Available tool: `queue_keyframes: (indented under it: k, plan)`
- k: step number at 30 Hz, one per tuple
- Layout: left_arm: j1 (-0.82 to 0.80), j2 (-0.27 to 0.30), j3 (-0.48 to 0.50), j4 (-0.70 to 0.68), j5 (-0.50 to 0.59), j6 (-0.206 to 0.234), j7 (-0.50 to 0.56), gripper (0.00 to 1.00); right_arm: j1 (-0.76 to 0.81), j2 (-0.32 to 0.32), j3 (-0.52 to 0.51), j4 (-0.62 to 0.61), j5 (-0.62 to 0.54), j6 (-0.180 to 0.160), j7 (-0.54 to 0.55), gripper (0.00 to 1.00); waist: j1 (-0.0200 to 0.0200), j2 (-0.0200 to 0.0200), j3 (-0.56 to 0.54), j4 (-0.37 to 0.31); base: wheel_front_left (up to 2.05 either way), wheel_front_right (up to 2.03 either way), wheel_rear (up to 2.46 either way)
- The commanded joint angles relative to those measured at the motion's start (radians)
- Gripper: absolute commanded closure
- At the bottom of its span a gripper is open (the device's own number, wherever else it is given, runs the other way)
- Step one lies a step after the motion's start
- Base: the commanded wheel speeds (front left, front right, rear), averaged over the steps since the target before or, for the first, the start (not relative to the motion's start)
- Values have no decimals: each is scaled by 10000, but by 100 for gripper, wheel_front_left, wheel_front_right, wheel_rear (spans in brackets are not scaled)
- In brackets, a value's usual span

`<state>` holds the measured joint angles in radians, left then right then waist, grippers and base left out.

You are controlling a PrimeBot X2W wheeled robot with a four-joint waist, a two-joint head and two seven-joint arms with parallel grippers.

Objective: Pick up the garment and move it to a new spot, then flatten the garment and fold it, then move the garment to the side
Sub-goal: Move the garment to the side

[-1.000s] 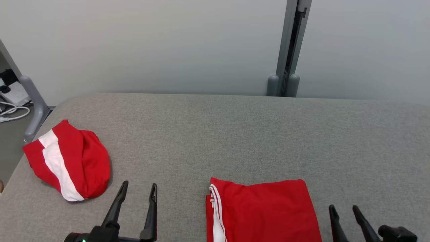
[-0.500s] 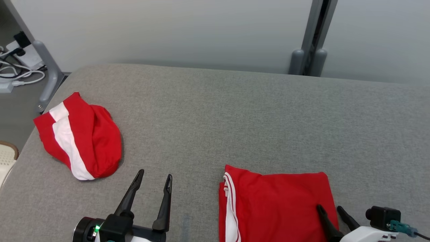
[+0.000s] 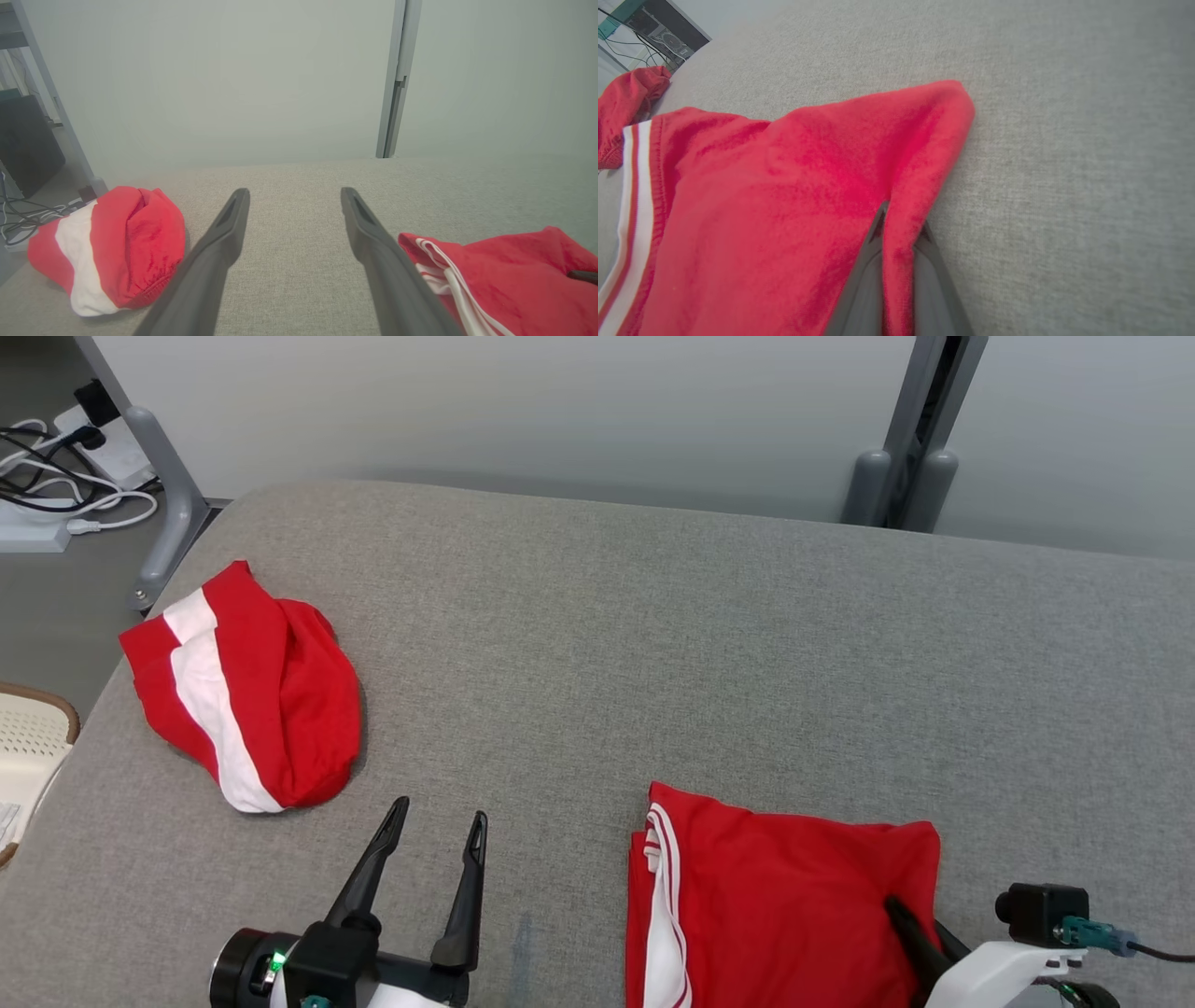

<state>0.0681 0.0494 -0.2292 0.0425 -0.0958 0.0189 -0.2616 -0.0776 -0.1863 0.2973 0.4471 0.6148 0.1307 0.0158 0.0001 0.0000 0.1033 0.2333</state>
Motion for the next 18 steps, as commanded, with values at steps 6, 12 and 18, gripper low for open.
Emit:
queue_keyframes:
  k: [6, 12, 18]
  plan:
    - [-422, 30, -121, -153, 166, -91, -37, 0, -596, -820, 558, -195, -127, -1, 201, 100, -1, 0, 299, -326, 0, 0, 0]
    - [-1007, 28, -531, -351, 364, -360, -36, 0, -1555, -2222, 528, -518, -323, -3, 649, 100, -1, 0, 1030, -881, 0, 0, 0]
    - [-2176, 28, -1236, -608, 555, -694, -36, 0, -2622, -3752, 104, -800, -451, -1, 1124, 100, -1, 0, 2393, -1545, 0, 0, 0]
